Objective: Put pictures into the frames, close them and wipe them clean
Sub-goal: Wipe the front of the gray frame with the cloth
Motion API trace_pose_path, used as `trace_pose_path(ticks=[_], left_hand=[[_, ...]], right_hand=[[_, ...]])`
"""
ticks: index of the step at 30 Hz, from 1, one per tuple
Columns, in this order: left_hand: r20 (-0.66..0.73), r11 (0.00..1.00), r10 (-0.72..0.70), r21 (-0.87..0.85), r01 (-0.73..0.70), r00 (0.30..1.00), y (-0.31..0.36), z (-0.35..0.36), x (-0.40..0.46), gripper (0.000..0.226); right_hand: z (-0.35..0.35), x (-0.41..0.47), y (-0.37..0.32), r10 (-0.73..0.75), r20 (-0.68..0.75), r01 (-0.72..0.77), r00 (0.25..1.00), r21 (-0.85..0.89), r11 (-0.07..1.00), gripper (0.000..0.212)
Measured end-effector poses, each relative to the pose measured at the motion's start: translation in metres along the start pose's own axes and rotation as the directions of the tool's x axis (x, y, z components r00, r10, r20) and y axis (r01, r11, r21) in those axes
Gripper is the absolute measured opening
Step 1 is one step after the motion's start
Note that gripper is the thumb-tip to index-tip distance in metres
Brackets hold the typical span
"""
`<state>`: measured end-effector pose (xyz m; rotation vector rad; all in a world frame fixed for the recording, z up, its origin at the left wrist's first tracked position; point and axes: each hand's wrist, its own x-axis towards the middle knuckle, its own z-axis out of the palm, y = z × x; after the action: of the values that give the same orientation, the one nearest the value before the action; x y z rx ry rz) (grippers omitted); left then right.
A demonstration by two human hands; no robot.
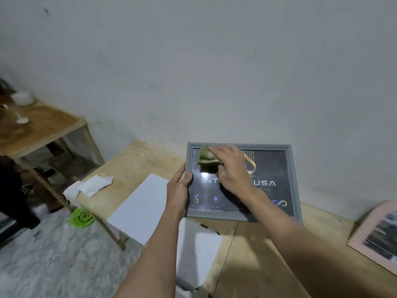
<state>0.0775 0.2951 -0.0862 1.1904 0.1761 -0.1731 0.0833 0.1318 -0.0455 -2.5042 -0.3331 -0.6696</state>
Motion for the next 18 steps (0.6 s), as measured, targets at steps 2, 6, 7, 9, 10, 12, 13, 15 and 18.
trace_pose_path(ticks=[2, 6, 7, 9, 10, 12, 13, 15, 18], left_hand=[[0.041, 0.999, 0.034, -0.003, -0.034, 0.999, 0.009, 0.013, -0.009, 0.038], [-0.016, 0.990, 0.109, -0.086, -0.110, 0.994, 0.034, 0.022, -0.010, 0.041], [-0.037, 0.983, 0.088, -0.156, -0.093, 0.995, 0.043, 0.023, -0.012, 0.037], [-0.059, 0.969, 0.091, -0.224, -0.102, 0.994, 0.055, 0.021, -0.012, 0.024], [-0.077, 0.973, 0.140, -0.176, -0.152, 0.987, 0.059, 0.020, -0.010, 0.018], [-0.122, 0.967, 0.243, -0.043, -0.250, 0.962, 0.062, 0.018, -0.009, 0.013], [-0.133, 0.965, 0.259, -0.011, -0.263, 0.957, 0.063, 0.017, -0.009, 0.014], [-0.122, 0.968, 0.250, -0.002, -0.252, 0.960, 0.063, 0.017, -0.010, 0.023], [-0.051, 0.976, 0.219, -0.004, -0.220, 0.974, 0.061, 0.022, -0.013, 0.036]], right_hand=[[-0.010, 0.025, -0.009, 0.019, -0.019, -0.022, 1.000, -0.132, 0.991, 0.062], [0.006, 0.002, -0.031, -0.213, 0.105, 0.226, 0.971, -0.133, 0.965, 0.055], [0.009, -0.014, -0.037, -0.240, 0.107, 0.249, 0.965, -0.082, 0.965, 0.054], [0.011, -0.041, -0.048, -0.260, 0.124, 0.260, 0.958, 0.018, 0.965, 0.057], [0.008, -0.050, -0.052, -0.267, 0.159, 0.263, 0.950, 0.046, 0.964, 0.058], [-0.001, -0.062, -0.056, -0.246, 0.286, 0.241, 0.926, 0.054, 0.969, 0.060], [-0.011, -0.064, -0.058, -0.244, 0.355, 0.231, 0.903, 0.079, 0.970, 0.064], [-0.038, -0.053, -0.066, -0.254, 0.426, 0.190, 0.868, 0.187, 0.964, 0.067], [-0.076, -0.007, -0.077, -0.190, 0.076, 0.166, 0.979, 0.249, 0.954, 0.060]])
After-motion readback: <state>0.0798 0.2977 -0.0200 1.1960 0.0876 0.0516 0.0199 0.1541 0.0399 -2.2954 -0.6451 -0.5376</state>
